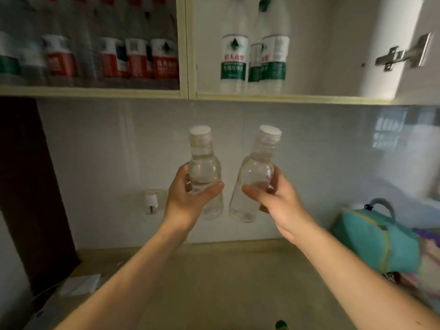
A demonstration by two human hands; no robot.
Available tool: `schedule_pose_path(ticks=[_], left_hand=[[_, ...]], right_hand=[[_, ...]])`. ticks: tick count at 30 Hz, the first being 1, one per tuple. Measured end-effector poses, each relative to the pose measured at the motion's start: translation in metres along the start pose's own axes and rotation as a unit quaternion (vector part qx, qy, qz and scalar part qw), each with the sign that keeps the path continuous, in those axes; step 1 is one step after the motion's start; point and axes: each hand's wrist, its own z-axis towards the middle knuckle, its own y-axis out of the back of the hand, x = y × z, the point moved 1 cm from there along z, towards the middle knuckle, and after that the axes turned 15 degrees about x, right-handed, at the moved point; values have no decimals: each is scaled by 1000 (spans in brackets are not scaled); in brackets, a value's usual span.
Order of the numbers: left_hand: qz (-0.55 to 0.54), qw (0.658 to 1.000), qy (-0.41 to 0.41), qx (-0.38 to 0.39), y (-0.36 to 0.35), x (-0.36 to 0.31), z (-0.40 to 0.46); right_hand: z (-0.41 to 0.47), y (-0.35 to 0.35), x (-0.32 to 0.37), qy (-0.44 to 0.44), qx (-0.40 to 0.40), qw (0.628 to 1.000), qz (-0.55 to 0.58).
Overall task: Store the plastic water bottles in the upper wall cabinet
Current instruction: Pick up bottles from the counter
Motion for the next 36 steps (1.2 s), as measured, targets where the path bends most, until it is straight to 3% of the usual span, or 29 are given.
schedule_pose_path(ticks=[8, 15, 24, 36], left_hand=[[-19, 988, -148, 38, 19, -146, 42], [9, 983, -183, 8, 3, -225, 102], [88, 993, -69, -28, -20, -210, 179], [146, 988, -47, -4, -20, -193, 192]], right_hand=[[16, 4, 155, 107, -55, 992, -39], [63, 39, 232, 175, -89, 974, -109], [137, 80, 233, 91, -119, 974, -168], [161, 99, 211, 21, -86, 972, -218]])
